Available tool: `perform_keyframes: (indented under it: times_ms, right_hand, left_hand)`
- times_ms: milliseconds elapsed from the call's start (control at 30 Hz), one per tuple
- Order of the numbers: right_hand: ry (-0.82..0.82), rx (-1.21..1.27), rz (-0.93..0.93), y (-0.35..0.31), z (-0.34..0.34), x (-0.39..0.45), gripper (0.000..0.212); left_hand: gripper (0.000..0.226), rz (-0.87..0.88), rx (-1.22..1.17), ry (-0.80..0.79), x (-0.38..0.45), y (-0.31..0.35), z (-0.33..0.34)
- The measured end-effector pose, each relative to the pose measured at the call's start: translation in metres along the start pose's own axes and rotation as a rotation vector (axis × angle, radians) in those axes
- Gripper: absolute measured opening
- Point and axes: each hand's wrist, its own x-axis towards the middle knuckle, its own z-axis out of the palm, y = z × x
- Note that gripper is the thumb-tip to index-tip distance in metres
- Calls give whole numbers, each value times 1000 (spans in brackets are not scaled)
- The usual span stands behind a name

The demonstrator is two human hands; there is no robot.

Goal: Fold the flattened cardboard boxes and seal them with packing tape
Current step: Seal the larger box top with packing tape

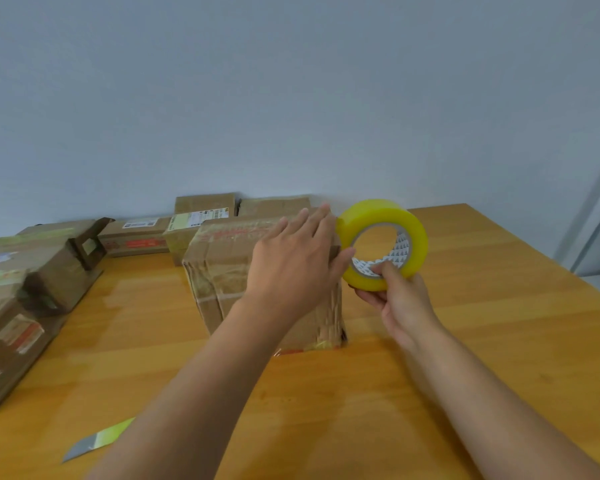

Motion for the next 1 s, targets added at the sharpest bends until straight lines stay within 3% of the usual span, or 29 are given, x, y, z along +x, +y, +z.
perform_keyframes:
  times_ms: [533,733,1000]
  right_hand:
    - [-114,113,199,30,23,-6,24]
    - [-70,89,69,24,11,0,26]
    - [-1,-177,-144,13,-12,11,36]
  left_hand:
    - [54,-23,-20,-107,3,-29,-3]
    - [50,-45,-49,-65,2,-27,0]
    - [49,-69,-24,-99,2,-24,-5]
